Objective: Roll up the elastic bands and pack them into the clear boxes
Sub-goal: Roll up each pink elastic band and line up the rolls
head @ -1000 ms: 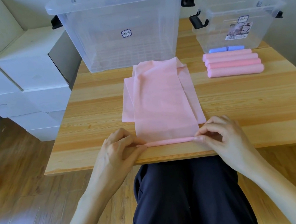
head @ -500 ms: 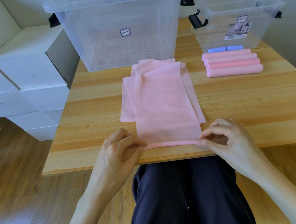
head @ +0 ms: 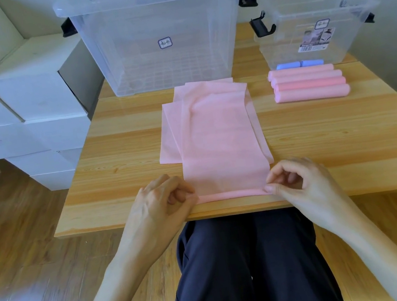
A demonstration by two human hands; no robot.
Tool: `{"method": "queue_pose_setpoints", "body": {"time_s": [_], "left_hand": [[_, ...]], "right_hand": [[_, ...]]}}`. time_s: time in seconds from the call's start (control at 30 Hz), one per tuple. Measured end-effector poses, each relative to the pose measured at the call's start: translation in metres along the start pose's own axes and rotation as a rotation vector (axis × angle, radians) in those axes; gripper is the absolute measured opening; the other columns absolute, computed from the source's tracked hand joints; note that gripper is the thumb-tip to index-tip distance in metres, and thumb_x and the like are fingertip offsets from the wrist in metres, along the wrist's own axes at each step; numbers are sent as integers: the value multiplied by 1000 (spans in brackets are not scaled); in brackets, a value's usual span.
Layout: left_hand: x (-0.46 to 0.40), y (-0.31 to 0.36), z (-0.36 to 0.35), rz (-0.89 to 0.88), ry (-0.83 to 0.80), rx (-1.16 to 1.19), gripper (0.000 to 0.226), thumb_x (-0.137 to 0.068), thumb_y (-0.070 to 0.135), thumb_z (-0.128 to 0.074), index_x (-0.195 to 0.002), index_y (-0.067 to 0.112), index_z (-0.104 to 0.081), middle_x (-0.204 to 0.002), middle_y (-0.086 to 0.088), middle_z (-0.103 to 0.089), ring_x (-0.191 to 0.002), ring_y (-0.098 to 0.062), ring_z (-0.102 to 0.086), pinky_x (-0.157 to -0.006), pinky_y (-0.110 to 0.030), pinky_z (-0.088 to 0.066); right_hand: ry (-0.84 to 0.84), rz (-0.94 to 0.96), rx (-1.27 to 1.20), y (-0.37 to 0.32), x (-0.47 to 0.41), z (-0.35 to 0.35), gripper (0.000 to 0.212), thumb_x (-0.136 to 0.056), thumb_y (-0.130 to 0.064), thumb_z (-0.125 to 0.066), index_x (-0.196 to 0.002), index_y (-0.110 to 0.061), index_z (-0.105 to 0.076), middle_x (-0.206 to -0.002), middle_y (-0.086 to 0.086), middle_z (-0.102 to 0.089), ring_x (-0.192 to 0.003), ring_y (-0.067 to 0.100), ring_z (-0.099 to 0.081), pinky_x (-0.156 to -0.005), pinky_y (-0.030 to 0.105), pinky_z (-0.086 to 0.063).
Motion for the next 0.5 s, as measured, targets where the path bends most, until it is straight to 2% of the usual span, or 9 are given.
{"method": "queue_pose_setpoints", "body": {"time_s": [0.1,0.13,0.2,0.3,0.4,0.5], "left_hand": [[2,-2,0,-50,25,-10,7,-88,27,-71,-85,33,-72,-82,17,-56,-87,-8,-56,-74,-10,-40],[3,-3,0,-64,20,-10,6,-89,33,-68,-87,34,-73,-84,18,-55,-88,-7,-57,-75,-11,-41],[6,-5,0,-61,3,-10,20,-87,49,-60,-91,36,-74,-87,18,-55,-89,-6,-57,-76,-17,-43],[7,-5,-1,-59,12,-1,20,-86,52,-62,-92,37,-73,-88,17,-54,-89,-7,-57,-77,-24,-46],[5,-2,0,-3,5,47,5,-88,39,-68,-85,38,-72,-85,15,-54,-86,-9,-55,-73,-16,-43],[7,5,4,83,-33,150,16,-82,52,-64,-81,36,-70,-79,13,-56,-74,-10,-52,-66,-13,-40]], "right_hand": [[17,55,26,1,4,-1,6,-78,-42,-72,-74,-39,-69,-78,-15,-60,-89,4,-48,-89,34,-37],[10,64,32,1,6,0,10,-76,-50,-69,-76,-41,-70,-80,-15,-60,-91,4,-48,-89,30,-36],[13,68,7,2,7,0,18,-72,-56,-65,-79,-41,-73,-81,-14,-59,-92,6,-48,-87,25,-34],[30,76,2,1,7,0,16,-74,-56,-61,-79,-45,-71,-80,-13,-58,-91,7,-47,-84,15,-31],[-15,42,-35,-1,9,2,23,-78,-55,-58,-82,-38,-73,-84,-11,-59,-92,6,-48,-78,11,-34],[-84,-10,-110,-4,15,6,19,-84,-46,-59,-84,-31,-72,-83,-8,-57,-80,4,-49,-68,11,-36]]}}
Point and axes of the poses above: each hand's wrist, its own x-axis away from the middle knuckle, its own z-axis out of the back of the hand, y = z × x, the point moved 3 cm from there along -x, towards the middle knuckle
